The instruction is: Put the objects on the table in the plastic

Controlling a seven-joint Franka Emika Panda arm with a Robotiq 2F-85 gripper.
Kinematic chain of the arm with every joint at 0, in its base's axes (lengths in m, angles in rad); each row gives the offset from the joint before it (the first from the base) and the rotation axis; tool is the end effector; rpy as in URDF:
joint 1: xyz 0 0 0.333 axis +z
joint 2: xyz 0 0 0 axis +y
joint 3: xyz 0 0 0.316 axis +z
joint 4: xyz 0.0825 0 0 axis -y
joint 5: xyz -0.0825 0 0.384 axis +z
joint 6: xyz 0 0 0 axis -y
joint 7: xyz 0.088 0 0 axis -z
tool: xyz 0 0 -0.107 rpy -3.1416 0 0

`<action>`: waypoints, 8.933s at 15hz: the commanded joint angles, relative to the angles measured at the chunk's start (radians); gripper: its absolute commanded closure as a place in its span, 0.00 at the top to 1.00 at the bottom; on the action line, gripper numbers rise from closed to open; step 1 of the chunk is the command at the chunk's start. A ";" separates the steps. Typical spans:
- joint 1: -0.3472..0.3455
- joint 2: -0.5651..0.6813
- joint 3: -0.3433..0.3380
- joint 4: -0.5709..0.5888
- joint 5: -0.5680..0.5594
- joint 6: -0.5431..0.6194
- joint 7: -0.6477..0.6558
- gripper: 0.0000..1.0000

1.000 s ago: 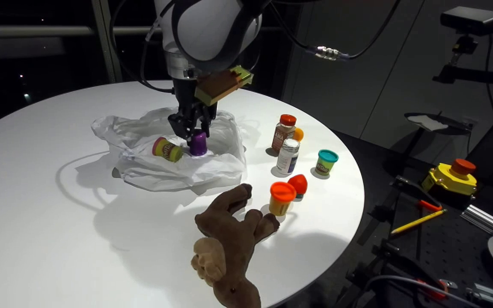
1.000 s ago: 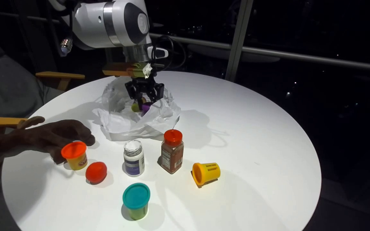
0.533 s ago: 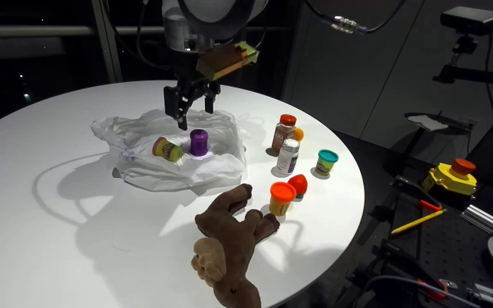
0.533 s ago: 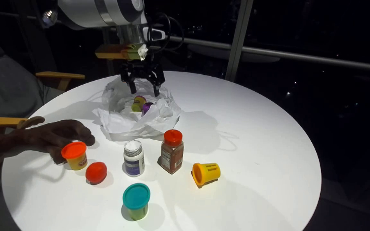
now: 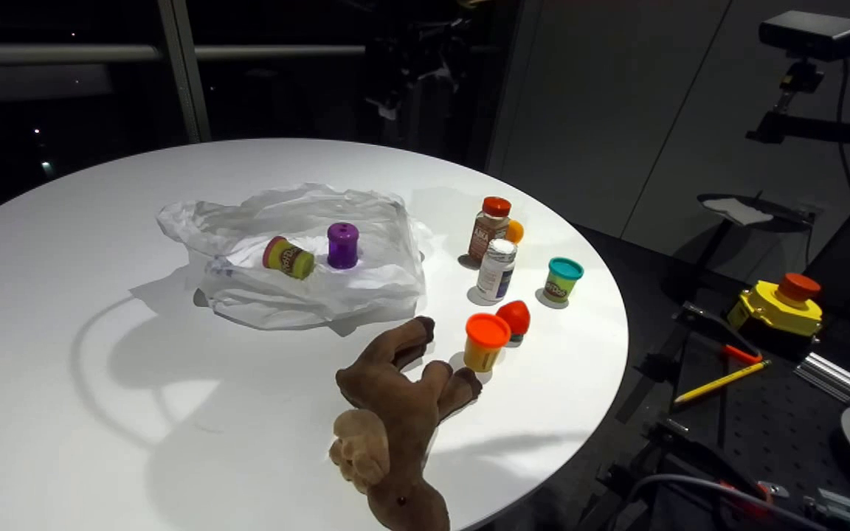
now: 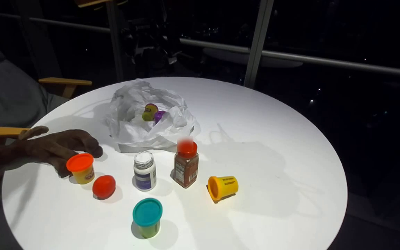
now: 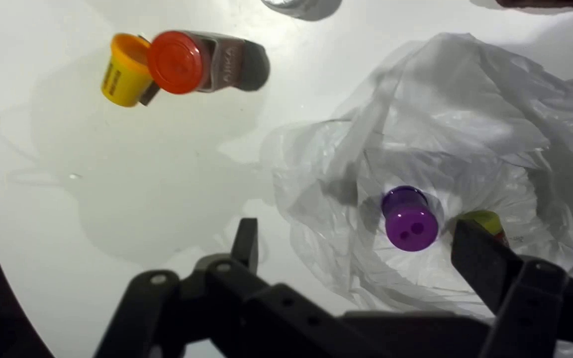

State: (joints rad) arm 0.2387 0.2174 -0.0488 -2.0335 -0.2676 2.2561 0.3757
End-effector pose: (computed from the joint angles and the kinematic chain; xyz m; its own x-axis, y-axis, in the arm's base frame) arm 0.5790 0.1047 0.3409 0.9978 -0.0082 0.0663 -0.0217 -0.9784 0.2058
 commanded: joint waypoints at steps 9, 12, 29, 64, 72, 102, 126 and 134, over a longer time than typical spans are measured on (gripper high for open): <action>-0.295 -0.024 0.006 -0.141 0.276 -0.003 -0.641 1.00; -0.329 0.032 0.013 -0.119 0.314 -0.039 -0.742 1.00; -0.310 0.136 0.013 -0.213 0.237 0.327 -0.583 0.81; -0.145 0.168 0.178 0.000 0.256 0.172 -0.478 0.21; -0.137 0.290 0.111 0.076 0.197 0.304 -0.431 0.20; -0.338 0.164 -0.028 -0.005 0.298 0.165 -0.368 1.00; -0.457 0.439 -0.042 0.185 0.389 -0.031 -0.345 0.18; -0.333 0.156 -0.013 0.040 0.356 0.024 -0.270 0.22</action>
State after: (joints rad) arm -0.1596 0.4978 -0.0786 -1.9200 0.0977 2.2598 0.0706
